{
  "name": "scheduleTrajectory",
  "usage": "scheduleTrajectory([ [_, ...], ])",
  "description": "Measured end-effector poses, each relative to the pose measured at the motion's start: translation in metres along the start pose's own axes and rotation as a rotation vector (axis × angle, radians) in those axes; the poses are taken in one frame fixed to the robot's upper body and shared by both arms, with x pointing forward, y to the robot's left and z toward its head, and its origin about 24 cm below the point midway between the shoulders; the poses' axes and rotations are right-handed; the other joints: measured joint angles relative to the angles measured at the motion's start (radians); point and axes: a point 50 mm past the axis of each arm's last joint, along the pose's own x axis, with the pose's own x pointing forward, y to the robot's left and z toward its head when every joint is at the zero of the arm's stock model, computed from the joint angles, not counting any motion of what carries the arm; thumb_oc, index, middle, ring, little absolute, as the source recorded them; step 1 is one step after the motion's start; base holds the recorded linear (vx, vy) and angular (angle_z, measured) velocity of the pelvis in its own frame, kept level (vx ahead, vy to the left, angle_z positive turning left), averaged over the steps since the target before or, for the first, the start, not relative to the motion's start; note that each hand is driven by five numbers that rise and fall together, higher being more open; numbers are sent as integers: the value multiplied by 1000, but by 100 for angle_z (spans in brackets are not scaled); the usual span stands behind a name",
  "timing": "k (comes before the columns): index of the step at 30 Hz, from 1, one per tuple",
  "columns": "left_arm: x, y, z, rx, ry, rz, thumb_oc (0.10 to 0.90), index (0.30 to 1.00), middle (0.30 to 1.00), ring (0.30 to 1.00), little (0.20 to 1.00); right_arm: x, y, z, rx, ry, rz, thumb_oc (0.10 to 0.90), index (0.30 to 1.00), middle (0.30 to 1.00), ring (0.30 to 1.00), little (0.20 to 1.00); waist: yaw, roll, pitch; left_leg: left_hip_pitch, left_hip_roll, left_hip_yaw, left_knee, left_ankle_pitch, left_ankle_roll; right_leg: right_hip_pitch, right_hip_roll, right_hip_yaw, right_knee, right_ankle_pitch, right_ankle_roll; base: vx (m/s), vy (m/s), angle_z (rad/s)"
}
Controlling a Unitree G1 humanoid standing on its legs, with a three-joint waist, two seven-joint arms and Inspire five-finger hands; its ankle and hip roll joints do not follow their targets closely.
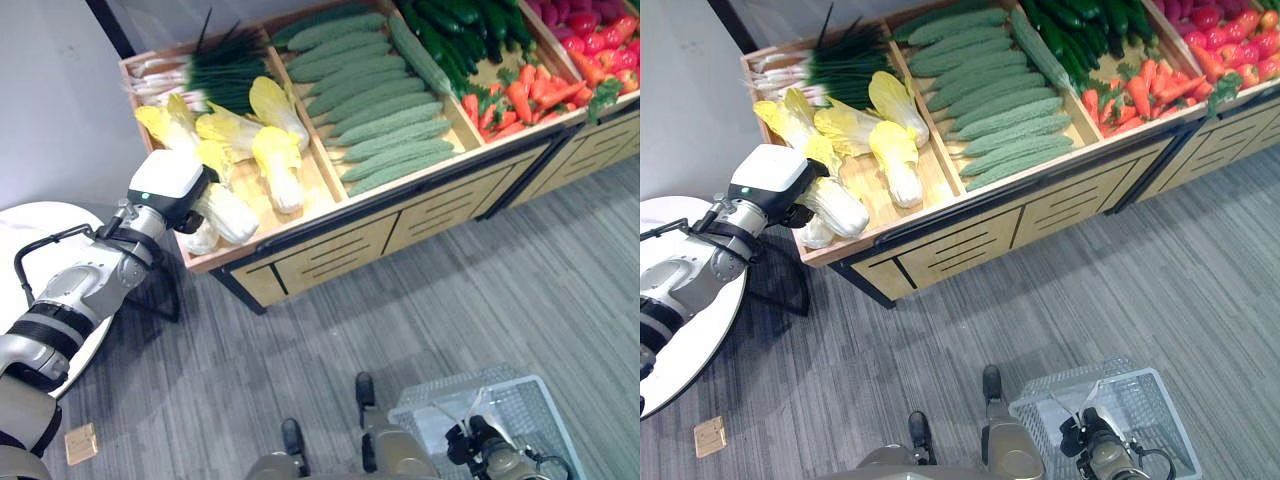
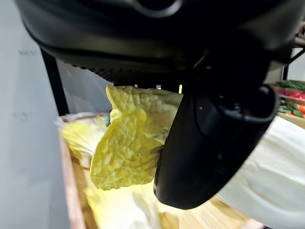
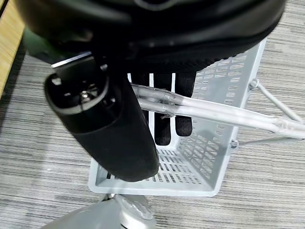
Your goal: Get the vegetables into the basket
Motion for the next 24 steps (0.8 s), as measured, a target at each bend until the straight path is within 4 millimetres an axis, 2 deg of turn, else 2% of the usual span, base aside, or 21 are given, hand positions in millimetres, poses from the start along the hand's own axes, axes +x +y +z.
scheduleTrajectory([
  [4, -17, 7, 4, -76, -8, 67, 400, 300, 300, 300, 300, -2, 9, -5, 11, 23, 28, 400, 300, 300, 300, 300, 1, -7, -19, 29, -1, -15, -5, -2, 2, 36, -6, -14, 0, -8, 3, -19, 75, 12],
  [7, -55, -8, 22, -281, -7, 112, 400, 300, 300, 300, 300, -7, 24, -25, 20, 86, 65, 400, 300, 300, 300, 300, 24, -9, -83, 52, -3, -36, -5, -13, 6, 69, -11, -27, 0, -32, 13, -41, 110, 17],
  [9, -75, -21, 38, -436, 9, 118, 400, 300, 300, 300, 300, -11, 31, -37, 20, 124, 91, 400, 300, 300, 300, 300, 39, -19, -103, 78, -8, -58, -5, -16, 11, 105, -21, -43, -1, -37, 18, -60, 104, 33],
  [12, -80, -25, 39, -463, 11, 62, 400, 300, 300, 300, 300, -14, 39, -44, 19, 151, 120, 400, 300, 300, 300, 300, 64, -48, -139, 77, -28, -63, -5, -15, 27, 111, -45, -50, -4, -44, 28, -58, 96, 14],
  [13, -82, -31, 43, -550, 39, 67, 400, 300, 300, 300, 300, -14, 40, -41, 20, 144, 119, 400, 300, 300, 300, 300, 65, -53, -149, 76, -44, -70, -5, -14, 38, 113, -59, -55, -2, -45, 31, -86, 128, 15],
  [16, -103, -60, 67, -799, 104, -6, 400, 300, 300, 300, 300, -16, 45, -46, 21, 159, 126, 400, 300, 300, 300, 300, 62, -56, -165, 93, -63, -70, -5, -19, 54, 128, -78, -52, -1, -29, 46, -61, 104, 1],
  [18, -118, -75, 72, -920, 161, -68, 400, 300, 300, 300, 300, -17, 46, -50, 46, 175, 125, 400, 300, 300, 300, 300, 57, -60, -167, 94, -71, -71, -5, -22, 60, 130, -85, -52, -1, -32, 50, -87, 148, 0],
  [20, -123, -82, 76, -1026, 189, -94, 400, 300, 300, 300, 300, -18, 46, -52, 55, 183, 125, 400, 300, 300, 300, 300, 55, -60, -167, 95, -73, -71, -5, -24, 62, 130, -88, -51, -1, -29, 55, -64, 107, 2],
  [24, -123, -84, 79, -1107, 183, -133, 400, 300, 300, 300, 300, -17, 45, -50, 37, 177, 130, 400, 300, 300, 300, 300, 50, -61, -166, 95, -76, -69, -5, -24, 64, 130, -90, -49, -5, -35, 67, -47, 91, -1],
])
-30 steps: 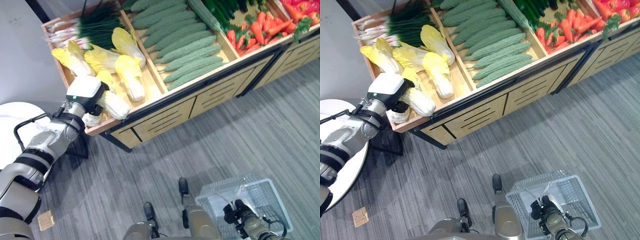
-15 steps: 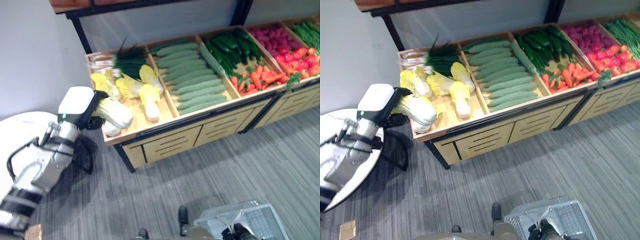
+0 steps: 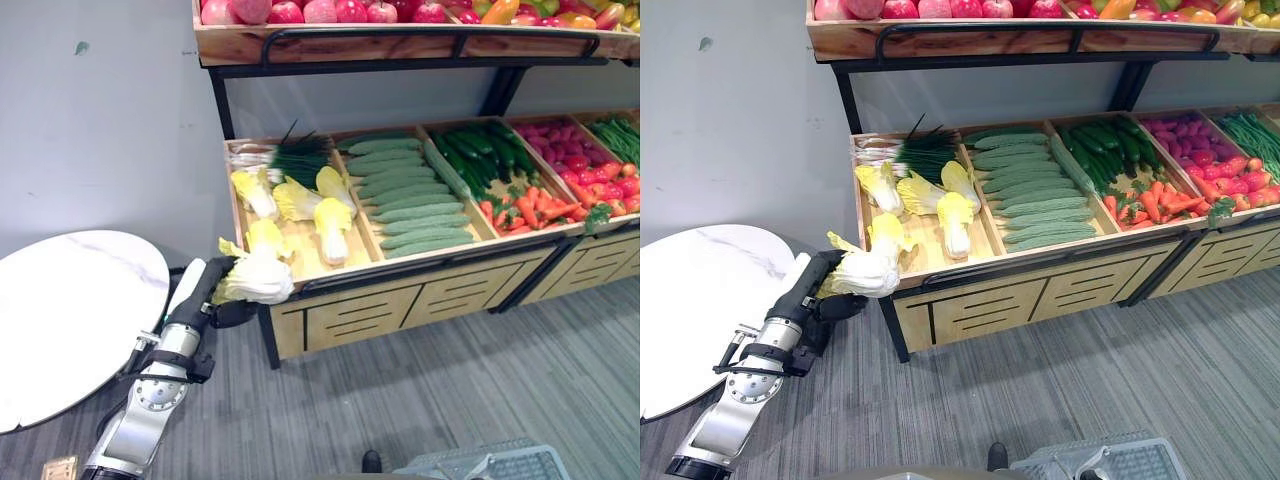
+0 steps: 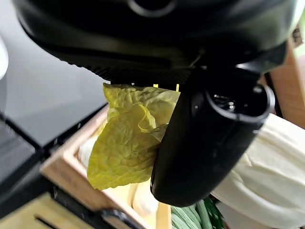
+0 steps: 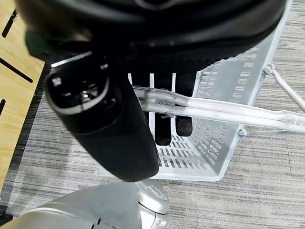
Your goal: Get the vegetables into the basket
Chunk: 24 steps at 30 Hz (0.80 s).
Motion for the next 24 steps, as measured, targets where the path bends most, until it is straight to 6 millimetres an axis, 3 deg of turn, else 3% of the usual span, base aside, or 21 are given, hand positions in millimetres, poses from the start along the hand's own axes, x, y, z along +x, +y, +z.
scheduleTrajectory([
  [5, 1, 1, 1, -10, -3, -20, 400, 300, 300, 300, 300, 0, -2, 3, -16, -13, -6, 400, 300, 300, 300, 300, -3, 2, 5, 0, -4, 2, 0, -2, 5, -1, -3, 7, 4, 8, -1, -47, 138, -3],
  [12, 11, 3, 9, 0, -35, -30, 400, 300, 300, 300, 300, 1, -8, 3, 87, -13, -39, 400, 300, 300, 300, 300, -25, -9, 57, 2, -40, 13, 0, -13, 47, -7, -32, 23, 12, 22, 31, -24, 169, -2],
  [14, 12, 4, 11, 3, -41, -31, 400, 300, 300, 300, 300, 1, -8, 3, 108, -14, -39, 400, 300, 300, 300, 300, -32, -11, 62, 5, -49, 22, 1, -11, 44, -6, -42, 29, 8, 28, 37, -36, 195, -14],
  [17, 21, 1, 17, 3, -61, -53, 400, 300, 300, 300, 300, 1, -11, 9, 138, -35, -54, 400, 300, 300, 300, 300, -44, -11, 87, 4, -62, 66, 3, -16, 60, -49, -36, 42, 42, 64, 53, -37, 80, -42],
  [19, 21, 1, 17, 1, -63, -51, 400, 300, 300, 300, 300, 2, -16, 20, 140, -69, -69, 400, 300, 300, 300, 300, -57, -2, 105, 3, -59, 130, 7, -22, 72, -76, -31, 45, 30, 125, 61, 10, 78, -89],
  [20, 23, 0, 19, -3, -69, -53, 400, 300, 300, 300, 300, 2, -20, 29, 141, -92, -77, 400, 300, 300, 300, 300, -65, 28, 132, 8, -43, 169, 7, -26, 84, -94, -23, -58, 41, 127, 73, 23, 34, -95],
  [21, 23, -3, 20, -12, -73, -58, 400, 300, 300, 300, 300, 2, -23, 30, 141, -92, -88, 400, 300, 300, 300, 300, -69, 44, 141, 8, -31, 193, 8, -29, 89, -109, -31, -143, 100, 70, 65, -5, -25, -81],
  [22, 24, -4, 21, -21, -78, -67, 400, 300, 300, 300, 300, 2, -25, 27, 142, -82, -94, 400, 300, 300, 300, 300, -77, 55, 147, 9, -25, 218, 8, -30, 91, -113, -53, -201, 164, 21, 70, 3, -68, -74],
  [24, 24, -3, 20, -26, -72, -62, 400, 300, 300, 300, 300, 2, -31, 25, 129, -75, -111, 400, 300, 300, 300, 300, -60, 78, 161, 15, -11, 280, 9, -35, 89, -137, -100, -307, 359, -85, 46, 19, -89, -82],
])
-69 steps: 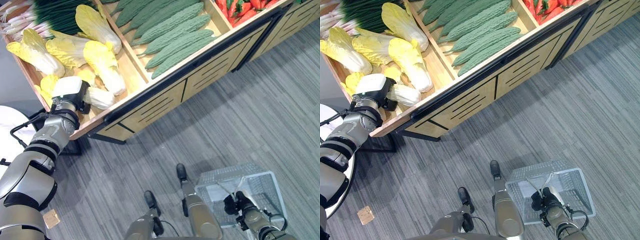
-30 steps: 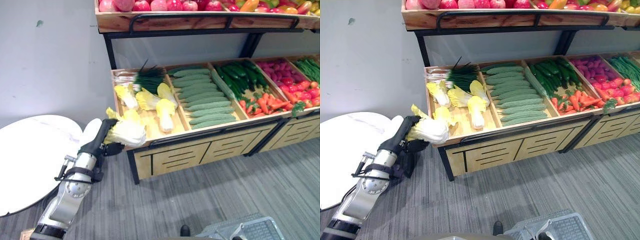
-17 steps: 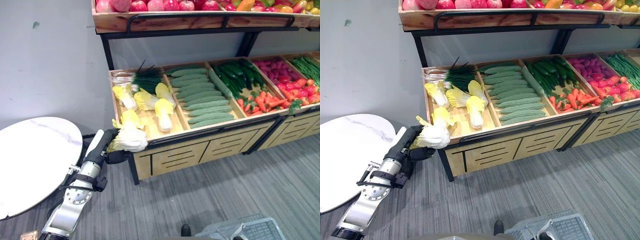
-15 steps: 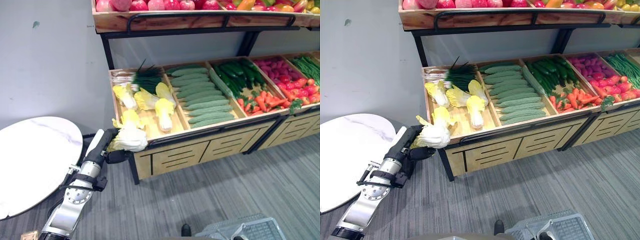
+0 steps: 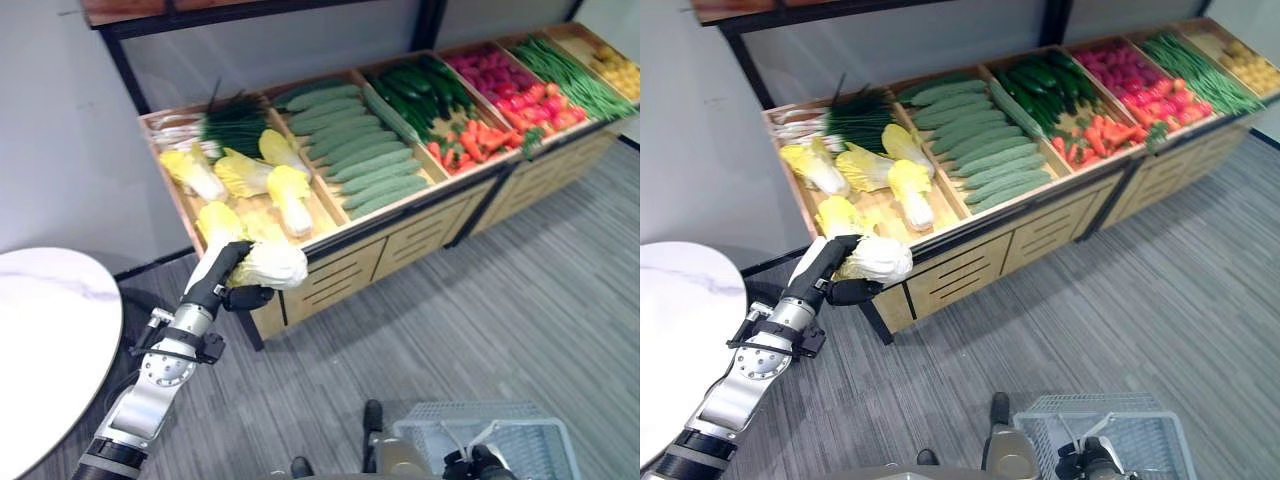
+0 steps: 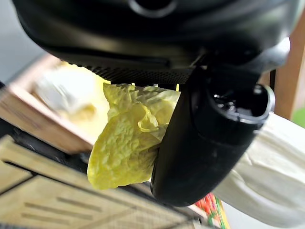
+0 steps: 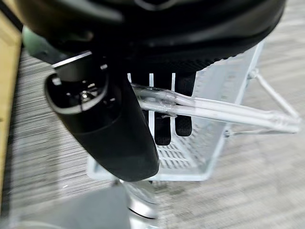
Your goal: Get the vegetables into the basket
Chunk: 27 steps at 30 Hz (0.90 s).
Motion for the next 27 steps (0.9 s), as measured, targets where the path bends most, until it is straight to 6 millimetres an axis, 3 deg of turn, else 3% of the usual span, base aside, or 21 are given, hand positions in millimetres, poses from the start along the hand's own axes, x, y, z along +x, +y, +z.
scheduleTrajectory([
  [2, 0, 3, 0, 8, 4, 8, 400, 300, 300, 300, 300, 0, -2, -1, -14, 5, 0, 400, 300, 300, 300, 300, 7, 8, 5, -1, 13, 28, 2, -4, -7, 17, -14, -14, 121, -101, 3, 55, -153, -69],
  [4, 0, 4, -1, 12, 8, 10, 400, 300, 300, 300, 300, 0, 0, -5, -31, 16, 9, 400, 300, 300, 300, 300, 6, 4, 3, 2, 19, 48, 6, -6, -25, 119, -3, -18, 5, -152, 14, 70, -244, -49],
  [6, 0, 7, -1, 7, 13, 26, 400, 300, 300, 300, 300, -1, 4, -9, -56, 31, 25, 400, 300, 300, 300, 300, 8, -6, -4, 3, 21, 61, 20, -12, -43, 191, 37, 43, -179, -132, -5, 55, -137, -41],
  [10, 0, 3, -1, -20, 10, 30, 400, 300, 300, 300, 300, -3, 7, -18, -63, 51, 34, 400, 300, 300, 300, 300, 4, 6, -33, 19, 64, 49, 25, 3, -66, 271, 111, 65, -333, -59, -72, 97, -298, -31],
  [17, 1, 1, 0, -49, 8, 31, 400, 300, 300, 300, 300, -3, 4, -19, -64, 39, 24, 400, 300, 300, 300, 300, -3, 4, -59, 16, 110, 13, 48, 19, -90, 285, 155, 76, -354, -64, -107, 51, -251, -10],
  [22, 0, 2, -3, -68, 21, 35, 400, 300, 300, 300, 300, -2, 6, -8, -58, 10, 28, 400, 300, 300, 300, 300, 14, -34, -63, -68, 143, -50, 216, 22, -99, 279, 147, 82, -354, -79, -125, 21, -173, 3],
  [23, -1, 2, -4, -66, 25, 37, 400, 300, 300, 300, 300, -1, 6, -4, -55, -2, 28, 400, 300, 300, 300, 300, 28, -42, -57, -90, 150, -77, 280, 17, -108, 274, 157, 99, -352, -80, -133, -29, 92, -62],
  [24, -3, 2, -6, -68, 34, 36, 400, 300, 300, 300, 300, 0, 4, 2, -69, -21, 25, 400, 300, 300, 300, 300, 62, -65, -44, -160, 162, -213, 405, -21, -151, 278, 154, 139, -353, -67, -163, -32, 157, -73],
  [25, -3, 1, -7, -69, 38, 33, 400, 300, 300, 300, 300, 0, 1, 7, -79, -33, 16, 400, 300, 300, 300, 300, 62, -64, -45, -160, 141, -296, 344, -47, -184, 275, 155, 149, -353, -64, -167, -42, 146, -65],
  [27, -3, 1, -5, -70, 25, 37, 400, 300, 300, 300, 300, 2, -6, 15, -91, -53, -3, 400, 300, 300, 300, 300, 60, -55, -47, -161, 95, -447, 175, -40, -183, 246, 164, 178, -344, -64, -163, 32, 120, -42],
])
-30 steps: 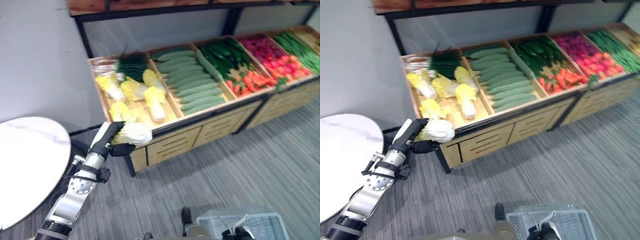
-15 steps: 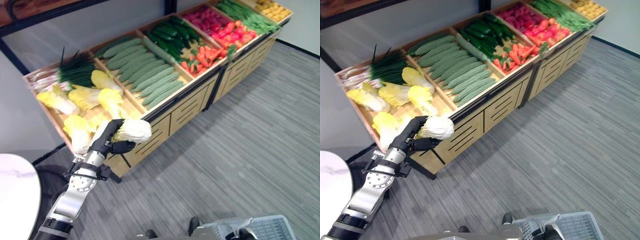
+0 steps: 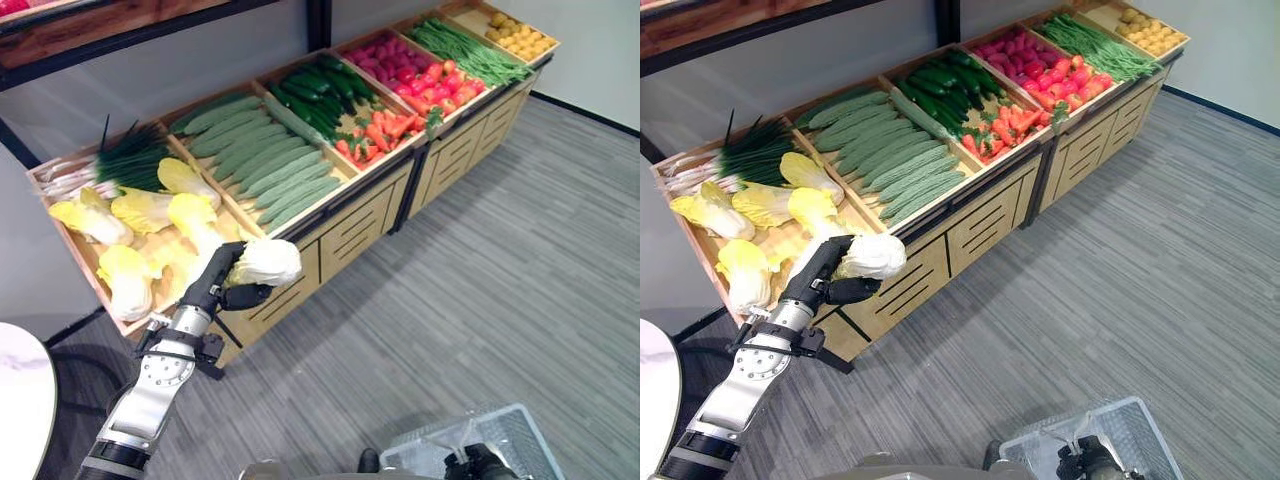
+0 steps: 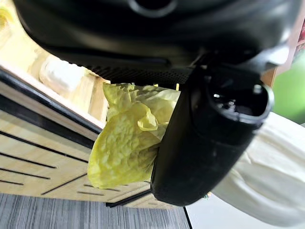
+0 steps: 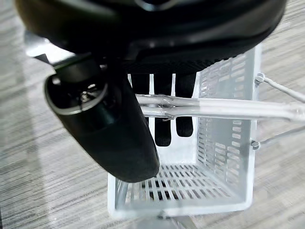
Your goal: Get the vegetables into the basket
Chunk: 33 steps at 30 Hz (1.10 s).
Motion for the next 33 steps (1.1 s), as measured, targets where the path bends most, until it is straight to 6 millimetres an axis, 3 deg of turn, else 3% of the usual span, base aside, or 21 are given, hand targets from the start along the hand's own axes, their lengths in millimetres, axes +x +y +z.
scheduleTrajectory([
  [2, 0, 0, 0, 0, -2, -1, 400, 300, 300, 300, 300, 1, -4, 4, 1, -18, -11, 400, 300, 300, 300, 300, -17, 20, 2, -7, 11, 5, -54, 55, 31, -6, 24, 11, 0, 3, 4, 98, 344, -42],
  [3, 0, 0, 1, 0, -3, -2, 400, 300, 300, 300, 300, 0, -4, 3, 8, -17, -12, 400, 300, 300, 300, 300, -23, 40, -1, 5, 11, 41, -69, 73, 64, -7, 41, 29, 10, -3, 11, 77, 396, -37],
  [6, 0, 1, 1, 11, -4, -6, 400, 300, 300, 300, 300, 0, -1, 3, 45, -15, -12, 400, 300, 300, 300, 300, -21, 37, 10, 34, -11, 89, -128, 114, 71, -57, 18, 78, 66, -20, 39, 29, 294, -41],
  [8, 1, 3, 1, 21, -3, -6, 400, 300, 300, 300, 300, -1, 1, -1, 42, -6, -8, 400, 300, 300, 300, 300, -29, 38, 15, 35, -35, 101, -129, 112, 80, -66, -3, 89, 73, -15, 53, -3, 240, -34],
  [12, 4, 13, 5, 65, -17, 11, 400, 300, 300, 300, 300, 0, 2, 5, 36, -18, -11, 400, 300, 300, 300, 300, -13, 36, 43, 48, -79, 200, -118, 84, 122, -110, -42, 191, 104, 1, 94, -55, 255, -64],
  [14, 4, 18, 7, 87, -21, 21, 400, 300, 300, 300, 300, 0, 2, 13, 49, -50, -15, 400, 300, 300, 300, 300, -23, 17, 62, 55, -96, 260, -103, 63, 142, -130, -46, 247, 102, 19, 114, -79, 177, -104],
  [16, 6, 21, 8, 96, -27, 27, 400, 300, 300, 300, 300, 1, 2, 22, 50, -72, -15, 400, 300, 300, 300, 300, -37, -5, 85, 49, -105, 348, -72, 31, 155, -150, -43, 291, 70, 88, 133, -96, 125, -141],
  [17, 6, 24, 8, 113, -24, 27, 400, 300, 300, 300, 300, 2, 1, 37, 41, -107, -19, 400, 300, 300, 300, 300, -34, 1, 99, 44, -71, 427, -65, 13, 174, -163, -30, 255, -4, 202, 195, -119, -5, -151],
  [19, 13, 22, 16, 106, -55, 21, 400, 300, 300, 300, 300, 1, 0, 36, 3, -114, -30, 400, 300, 300, 300, 300, -54, 10, 104, 25, -68, 440, -62, 7, 181, -166, -89, 4, 75, 136, 171, -61, -44, -74],
  [21, 14, 23, 21, 105, -80, 27, 400, 300, 300, 300, 300, 1, 2, 24, -15, -78, -16, 400, 300, 300, 300, 300, -50, 23, 108, 25, -66, 454, -57, 8, 179, -141, -124, -24, 175, 44, 165, -9, -74, -16],
  [22, 14, 23, 21, 107, -80, 29, 400, 300, 300, 300, 300, 0, 4, 21, -17, -72, -11, 400, 300, 300, 300, 300, -45, 24, 107, 27, -66, 456, -60, 16, 178, -131, -133, -37, 193, 28, 163, 3, -195, -24],
  [23, 13, 26, 20, 113, -76, 35, 400, 300, 300, 300, 300, -1, 6, 19, -52, -72, -4, 400, 300, 300, 300, 300, -32, 36, 111, 35, -60, 497, -72, 22, 169, -100, -154, -98, 230, -20, 170, 7, -251, -48],
  [24, 10, 28, 17, 113, -63, 43, 400, 300, 300, 300, 300, -1, 8, 16, -57, -63, 4, 400, 300, 300, 300, 300, -9, 36, 111, 47, -59, 517, -81, 26, 163, -97, -158, -126, 229, -27, 171, 6, -254, -74],
  [25, 6, 32, 13, 114, -45, 57, 400, 300, 300, 300, 300, -1, 11, 15, -67, -64, 15, 400, 300, 300, 300, 300, 9, 32, 107, 51, -59, 536, -80, 24, 158, -83, -160, -137, 197, -27, 173, 7, -136, -68],
  [28, 4, 33, 9, 106, -22, 74, 400, 300, 300, 300, 300, -2, 13, 15, -73, -65, 30, 400, 300, 300, 300, 300, 0, 31, 102, 46, -60, 530, -74, 34, 137, -19, -140, -97, 69, -21, 166, 23, -301, -7],
  [33, 4, 24, 7, 81, -16, 51, 400, 300, 300, 300, 300, -3, 17, 9, -146, -57, 47, 400, 300, 300, 300, 300, -5, 25, 50, 42, -9, 495, -75, 67, 98, 29, -68, -119, -4, -7, 125, 6, -312, 7],
])
